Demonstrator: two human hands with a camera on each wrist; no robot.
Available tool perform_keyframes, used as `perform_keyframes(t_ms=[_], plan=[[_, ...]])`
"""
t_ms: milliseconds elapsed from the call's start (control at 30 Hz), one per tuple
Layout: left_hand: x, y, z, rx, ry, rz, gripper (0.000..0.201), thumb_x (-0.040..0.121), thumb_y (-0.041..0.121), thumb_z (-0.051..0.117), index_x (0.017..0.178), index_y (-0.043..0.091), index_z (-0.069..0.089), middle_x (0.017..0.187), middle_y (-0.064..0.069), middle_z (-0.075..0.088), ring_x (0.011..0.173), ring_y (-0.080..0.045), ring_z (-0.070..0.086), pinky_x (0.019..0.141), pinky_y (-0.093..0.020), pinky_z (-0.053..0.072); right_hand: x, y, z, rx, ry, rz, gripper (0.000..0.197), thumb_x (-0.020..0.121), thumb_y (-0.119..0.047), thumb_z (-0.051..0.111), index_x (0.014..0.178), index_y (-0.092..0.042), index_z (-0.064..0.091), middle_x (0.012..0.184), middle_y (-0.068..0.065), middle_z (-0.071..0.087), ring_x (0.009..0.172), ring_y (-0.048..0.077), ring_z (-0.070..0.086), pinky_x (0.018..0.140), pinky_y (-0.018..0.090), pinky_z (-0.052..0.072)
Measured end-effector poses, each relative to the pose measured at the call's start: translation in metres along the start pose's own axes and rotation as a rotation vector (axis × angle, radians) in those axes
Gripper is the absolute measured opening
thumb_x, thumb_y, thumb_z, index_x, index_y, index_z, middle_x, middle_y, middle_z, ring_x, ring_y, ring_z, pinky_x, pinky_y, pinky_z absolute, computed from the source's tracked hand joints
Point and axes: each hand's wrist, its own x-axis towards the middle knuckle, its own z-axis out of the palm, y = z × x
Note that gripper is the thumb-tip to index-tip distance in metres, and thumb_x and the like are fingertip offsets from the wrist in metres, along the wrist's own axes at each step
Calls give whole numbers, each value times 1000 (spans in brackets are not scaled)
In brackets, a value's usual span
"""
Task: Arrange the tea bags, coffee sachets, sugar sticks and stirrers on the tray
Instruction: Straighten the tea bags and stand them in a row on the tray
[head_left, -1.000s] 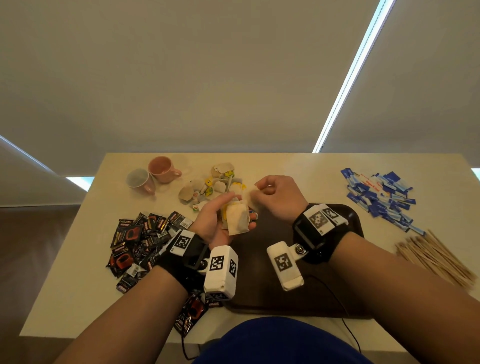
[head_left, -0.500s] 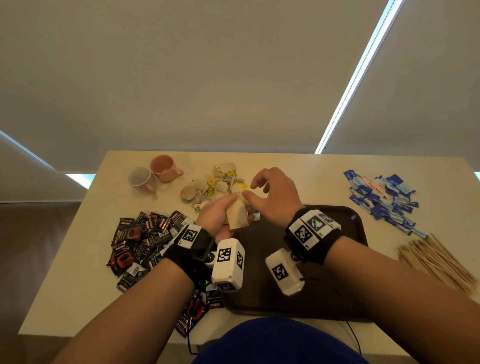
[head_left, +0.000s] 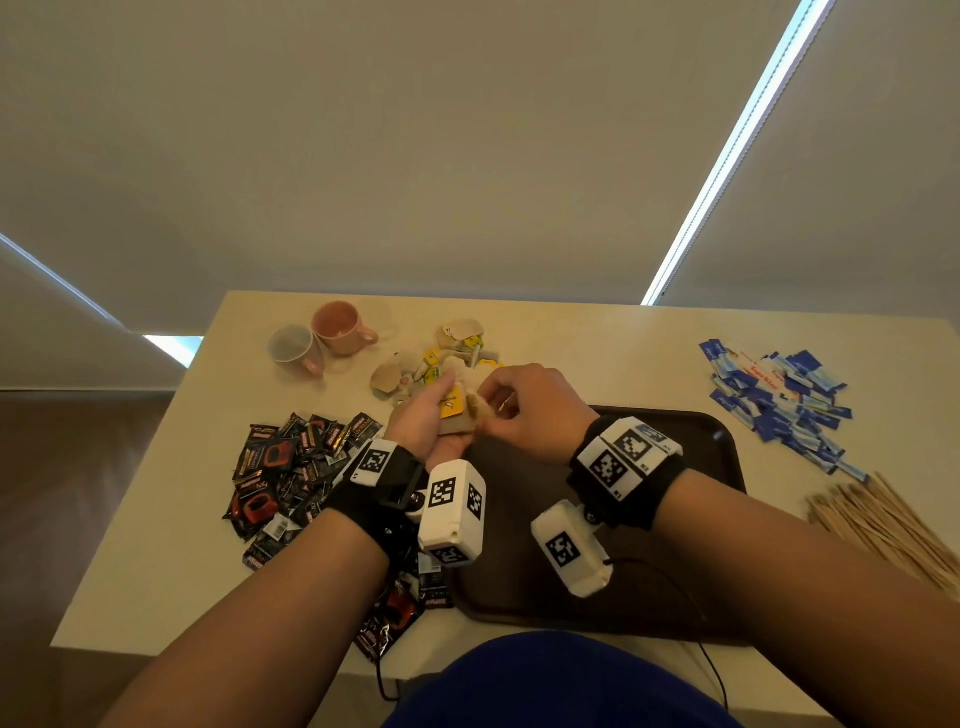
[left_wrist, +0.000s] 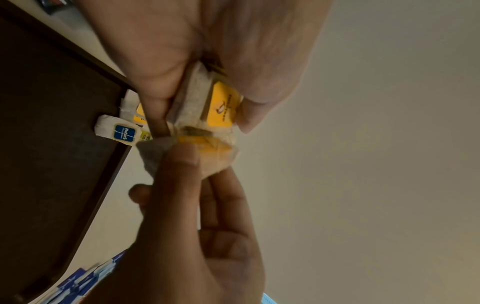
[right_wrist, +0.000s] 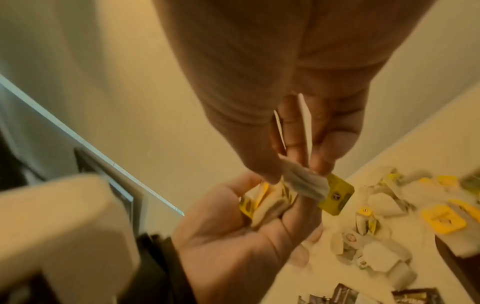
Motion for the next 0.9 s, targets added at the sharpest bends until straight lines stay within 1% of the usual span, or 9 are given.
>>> perform_keyframes(t_ms=[133, 233, 367, 433, 533, 633, 700, 800, 900], plan=[[4, 1, -8, -9, 44, 17, 44, 98, 30, 58, 134, 5, 57, 128, -22, 65, 117, -37, 64, 94, -51, 55, 3, 10, -2, 217, 0, 102, 28, 82, -6, 69, 108, -16, 64, 82, -2, 65, 67, 14, 65, 68, 34, 59], [4, 0, -10, -18, 47, 30, 35, 100, 29, 56, 127, 7, 62, 117, -18, 71, 104, -33, 70, 82, -47, 59, 1, 11, 2, 415, -34, 189, 32, 83, 7, 65, 111, -8, 60, 74, 3, 63, 54, 13, 65, 53, 26, 57], [5, -3, -12, -6, 73, 14, 33, 102, 27, 54, 127, 7, 61, 120, -18, 69, 102, -33, 69, 79, -45, 59, 1, 12, 11, 548, -62, 245, 27, 90, 2, 64, 115, -4, 58, 81, 8, 64, 58, 16, 68, 54, 27, 59], [8, -4, -14, -18, 86, 21, 34, 101, 27, 55, 127, 6, 61, 119, -19, 70, 104, -34, 69, 79, -45, 60, 3, 15, 13, 550, -48, 240, 22, 91, -1, 64, 112, 0, 60, 80, 10, 65, 56, 15, 67, 53, 26, 59], [11, 1, -18, -68, 114, 50, 23, 102, 24, 54, 112, 4, 63, 96, -18, 72, 89, -30, 70, 78, -47, 60, 12, 22, 6, 524, 10, 251, 17, 91, -1, 65, 108, 2, 63, 80, 9, 65, 55, 10, 67, 50, 24, 57], [17, 8, -22, -97, 118, 41, 20, 102, 21, 54, 105, 3, 61, 94, -20, 66, 86, -29, 66, 83, -50, 58, 28, 33, -5, 439, 79, 261, 16, 89, 1, 64, 106, 2, 64, 81, 8, 62, 52, 6, 64, 46, 20, 53], [23, 14, -26, -94, 127, 38, 18, 102, 19, 54, 100, 2, 59, 89, -19, 64, 84, -29, 65, 84, -51, 57, 41, 41, -6, 322, 91, 248, 18, 87, 0, 66, 104, -4, 66, 82, 8, 64, 59, 14, 67, 50, 29, 59], [29, 23, -30, -92, 117, 18, 18, 103, 20, 53, 100, 3, 58, 92, -19, 62, 82, -27, 64, 78, -49, 57, 62, 57, 1, 187, 144, 294, 16, 85, -6, 66, 93, -19, 66, 79, 3, 66, 65, 23, 71, 62, 41, 62], [37, 29, -37, -100, 113, 12, 20, 102, 21, 54, 104, 2, 59, 109, -26, 61, 87, -29, 64, 76, -49, 60, 82, 67, 16, 90, 134, 336, 11, 87, -15, 63, 87, -25, 65, 82, 2, 68, 72, 20, 69, 69, 35, 60]])
